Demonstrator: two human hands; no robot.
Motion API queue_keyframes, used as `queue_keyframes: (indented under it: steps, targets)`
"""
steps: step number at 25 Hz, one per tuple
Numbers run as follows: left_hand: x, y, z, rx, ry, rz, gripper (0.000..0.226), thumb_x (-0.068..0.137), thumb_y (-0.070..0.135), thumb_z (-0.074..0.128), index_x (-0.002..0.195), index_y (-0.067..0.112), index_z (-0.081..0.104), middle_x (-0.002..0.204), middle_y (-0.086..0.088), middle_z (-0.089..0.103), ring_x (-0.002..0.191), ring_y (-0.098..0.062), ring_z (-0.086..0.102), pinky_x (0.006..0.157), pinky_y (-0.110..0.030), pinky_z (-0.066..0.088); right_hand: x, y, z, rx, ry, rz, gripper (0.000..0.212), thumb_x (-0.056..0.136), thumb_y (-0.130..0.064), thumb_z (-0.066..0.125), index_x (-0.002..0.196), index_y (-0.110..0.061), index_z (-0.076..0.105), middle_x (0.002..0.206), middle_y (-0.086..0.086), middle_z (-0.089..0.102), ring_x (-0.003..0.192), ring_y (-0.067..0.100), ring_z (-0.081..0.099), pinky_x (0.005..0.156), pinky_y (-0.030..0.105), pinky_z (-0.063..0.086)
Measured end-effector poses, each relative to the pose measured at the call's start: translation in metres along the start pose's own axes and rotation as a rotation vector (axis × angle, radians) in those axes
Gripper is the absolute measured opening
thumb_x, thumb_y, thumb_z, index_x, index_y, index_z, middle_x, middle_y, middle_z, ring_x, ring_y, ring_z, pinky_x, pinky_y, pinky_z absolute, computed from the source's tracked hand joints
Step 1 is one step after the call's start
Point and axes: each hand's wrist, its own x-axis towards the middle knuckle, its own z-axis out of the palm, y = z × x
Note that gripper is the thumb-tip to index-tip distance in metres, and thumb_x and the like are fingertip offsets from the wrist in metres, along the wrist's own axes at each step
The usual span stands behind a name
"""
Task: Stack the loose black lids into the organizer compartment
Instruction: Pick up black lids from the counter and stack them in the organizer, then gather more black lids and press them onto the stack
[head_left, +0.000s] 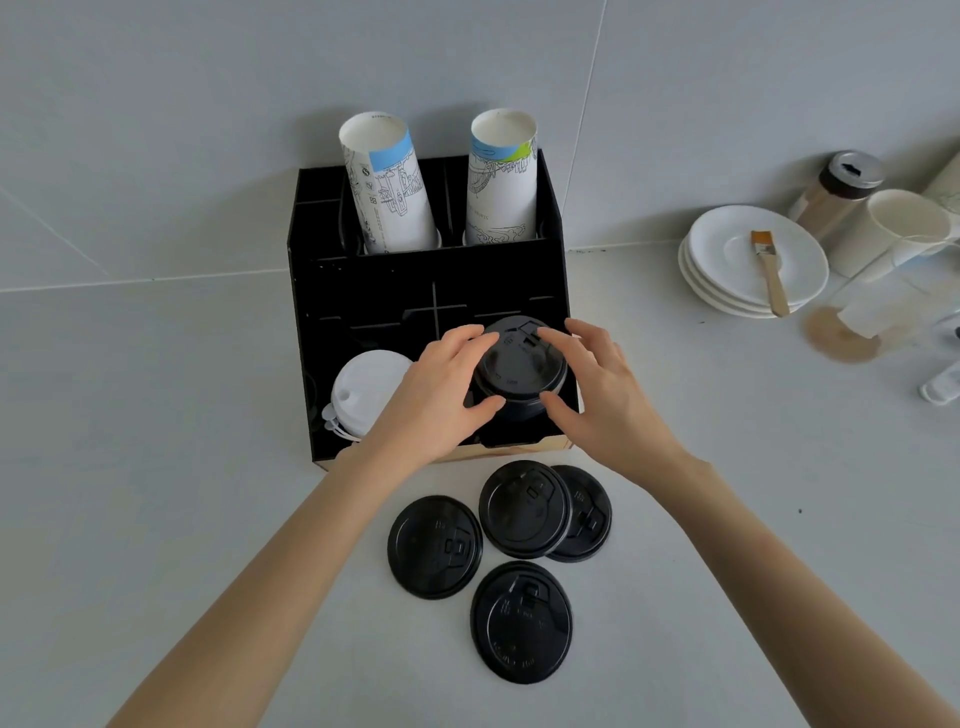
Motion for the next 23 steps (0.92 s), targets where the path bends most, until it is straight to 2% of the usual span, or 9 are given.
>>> queue_keyframes:
  steps: [5,8,12,13,17,23]
  targets:
    - [-0.038,-0.003,-0.010,-0.075,0.018,-0.003,0.053,0.083,0.021,0.057,0.131,0.015,0.033,0.139,-0.004,0.039,0.125,-0.020,0.037,0.101,-0.030,0.029,-0.022,-0.017,0.004,0.015,0.039,-0.014,0.052,0.083,-0.015,0.055,0.131,-0.020,0.034,0.139,0.011,0.035,0.124,0.026,0.036,0.094,0.028,0.030]
    - [-0.068,-0.009,-0.009,-0.094,0.036,-0.014,0.051,0.084,0.021,0.057,0.130,0.019,0.035,0.136,0.001,0.042,0.123,-0.014,0.038,0.096,-0.021,0.025,-0.039,-0.028,0.016,0.030,-0.026,-0.070,0.051,0.084,-0.015,0.055,0.130,-0.018,0.035,0.137,0.009,0.039,0.123,0.024,0.039,0.095,0.027,0.033]
    - [-0.103,-0.020,0.001,-0.118,0.046,-0.043,0.051,0.082,0.023,0.059,0.128,0.021,0.037,0.133,0.004,0.043,0.121,-0.008,0.038,0.095,-0.013,0.023,-0.064,-0.039,0.044,0.020,-0.166,-0.141,0.050,0.083,-0.015,0.054,0.129,-0.017,0.036,0.133,0.006,0.043,0.117,0.023,0.044,0.095,0.035,0.043]
    - [-0.110,-0.023,0.006,-0.118,0.036,-0.054,0.052,0.081,0.023,0.060,0.128,0.021,0.037,0.134,0.003,0.043,0.122,-0.010,0.038,0.097,-0.014,0.024,-0.069,-0.039,0.052,0.009,-0.213,-0.147,0.050,0.083,-0.016,0.054,0.130,-0.018,0.035,0.133,0.006,0.043,0.120,0.023,0.042,0.098,0.036,0.042]
    - [-0.130,-0.036,0.027,-0.048,-0.080,-0.161,0.060,0.080,0.027,0.061,0.131,0.019,0.031,0.140,0.000,0.036,0.127,-0.018,0.032,0.105,-0.034,0.031,-0.082,-0.038,0.079,-0.056,-0.367,-0.131,0.057,0.083,-0.019,0.056,0.133,-0.019,0.029,0.142,0.009,0.033,0.129,0.025,0.032,0.108,0.037,0.031]
    - [-0.141,-0.050,0.047,0.002,-0.211,-0.241,0.069,0.079,0.033,0.060,0.135,0.020,0.023,0.143,0.000,0.027,0.129,-0.018,0.028,0.106,-0.034,0.028,-0.084,-0.032,0.097,-0.149,-0.411,-0.161,0.061,0.081,-0.018,0.057,0.134,-0.015,0.028,0.143,0.012,0.030,0.132,0.026,0.027,0.113,0.035,0.019]
